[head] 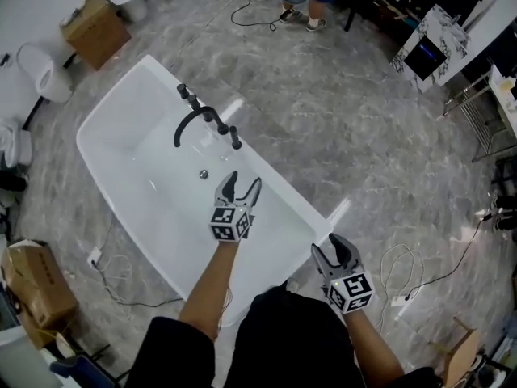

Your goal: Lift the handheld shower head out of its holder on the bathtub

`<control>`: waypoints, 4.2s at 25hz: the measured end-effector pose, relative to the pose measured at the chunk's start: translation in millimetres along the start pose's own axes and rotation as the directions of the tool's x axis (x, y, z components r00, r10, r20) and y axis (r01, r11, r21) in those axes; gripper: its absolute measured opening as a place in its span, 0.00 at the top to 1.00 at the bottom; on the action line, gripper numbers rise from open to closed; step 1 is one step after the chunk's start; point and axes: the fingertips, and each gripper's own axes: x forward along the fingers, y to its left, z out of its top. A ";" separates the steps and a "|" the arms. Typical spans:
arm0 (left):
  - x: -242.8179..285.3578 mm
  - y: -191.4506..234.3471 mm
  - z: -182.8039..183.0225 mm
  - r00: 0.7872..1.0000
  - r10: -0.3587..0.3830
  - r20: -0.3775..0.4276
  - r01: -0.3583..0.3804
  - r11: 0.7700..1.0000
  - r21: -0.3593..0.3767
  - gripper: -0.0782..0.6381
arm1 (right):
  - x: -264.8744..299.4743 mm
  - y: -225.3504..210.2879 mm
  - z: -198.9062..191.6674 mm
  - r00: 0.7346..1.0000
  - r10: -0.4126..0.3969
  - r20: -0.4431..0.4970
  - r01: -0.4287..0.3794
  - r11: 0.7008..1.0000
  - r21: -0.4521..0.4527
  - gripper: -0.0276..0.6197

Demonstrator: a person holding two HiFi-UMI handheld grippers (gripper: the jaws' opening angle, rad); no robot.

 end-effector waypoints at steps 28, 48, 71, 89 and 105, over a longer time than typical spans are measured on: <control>166.9 175.0 -70.5 0.963 0.221 -0.153 -0.225 0.974 -0.015 0.49 | 116.8 6.7 -34.6 0.977 0.171 -0.129 -0.170 0.985 0.019 0.66; 214.5 201.1 -91.2 0.942 0.216 -0.256 -0.199 0.976 0.089 0.52 | 111.8 -16.2 -57.7 0.979 0.116 -0.165 -0.110 0.993 0.049 0.66; 176.7 200.6 -62.5 0.929 0.217 -0.298 -0.143 0.958 0.250 0.72 | 90.6 -7.7 -12.3 0.995 0.081 -0.060 -0.082 0.997 0.000 0.67; 106.2 131.1 132.8 0.987 0.148 -0.069 -0.123 0.951 0.284 0.72 | 22.8 25.3 30.0 0.995 0.086 0.049 -0.085 0.996 -0.019 0.69; 44.0 56.3 234.9 0.982 0.184 0.038 -0.186 0.932 0.312 0.72 | -22.0 13.9 83.7 0.968 0.175 0.178 -0.185 0.982 0.045 0.75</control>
